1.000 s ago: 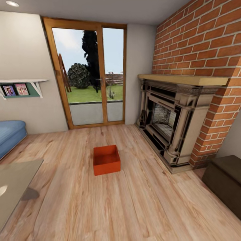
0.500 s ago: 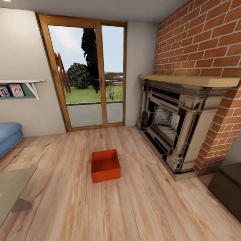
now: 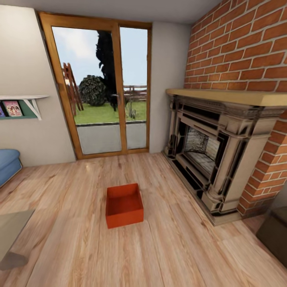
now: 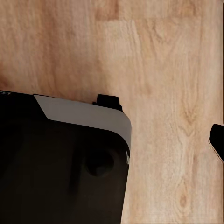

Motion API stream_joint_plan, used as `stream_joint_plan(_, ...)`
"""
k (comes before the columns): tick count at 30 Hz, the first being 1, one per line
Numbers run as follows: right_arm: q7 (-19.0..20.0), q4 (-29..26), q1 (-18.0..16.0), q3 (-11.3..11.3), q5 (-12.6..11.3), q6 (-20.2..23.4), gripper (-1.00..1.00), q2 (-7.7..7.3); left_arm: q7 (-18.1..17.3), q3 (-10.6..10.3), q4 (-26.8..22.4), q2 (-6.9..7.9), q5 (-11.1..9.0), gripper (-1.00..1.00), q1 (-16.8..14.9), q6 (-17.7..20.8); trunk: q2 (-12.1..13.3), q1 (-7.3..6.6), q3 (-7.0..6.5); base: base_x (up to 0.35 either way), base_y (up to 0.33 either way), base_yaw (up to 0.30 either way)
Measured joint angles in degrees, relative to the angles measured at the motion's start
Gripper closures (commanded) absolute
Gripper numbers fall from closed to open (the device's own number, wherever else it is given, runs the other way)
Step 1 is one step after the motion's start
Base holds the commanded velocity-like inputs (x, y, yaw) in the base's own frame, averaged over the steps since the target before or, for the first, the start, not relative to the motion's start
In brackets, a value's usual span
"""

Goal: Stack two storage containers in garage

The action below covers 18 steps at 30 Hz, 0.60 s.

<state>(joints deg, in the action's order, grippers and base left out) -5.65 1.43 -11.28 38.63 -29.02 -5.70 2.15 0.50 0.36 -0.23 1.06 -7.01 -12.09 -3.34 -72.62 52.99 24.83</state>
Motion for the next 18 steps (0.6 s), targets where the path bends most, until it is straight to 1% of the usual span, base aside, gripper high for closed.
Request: stream_joint_plan(18,0.0,0.0,0.0,0.0,0.3,-0.1,-1.00,0.09,0.0,0.0,0.0,0.00,0.0,-1.00,0.0,0.0,0.0,0.00,0.00,0.321,0.000,0.000)
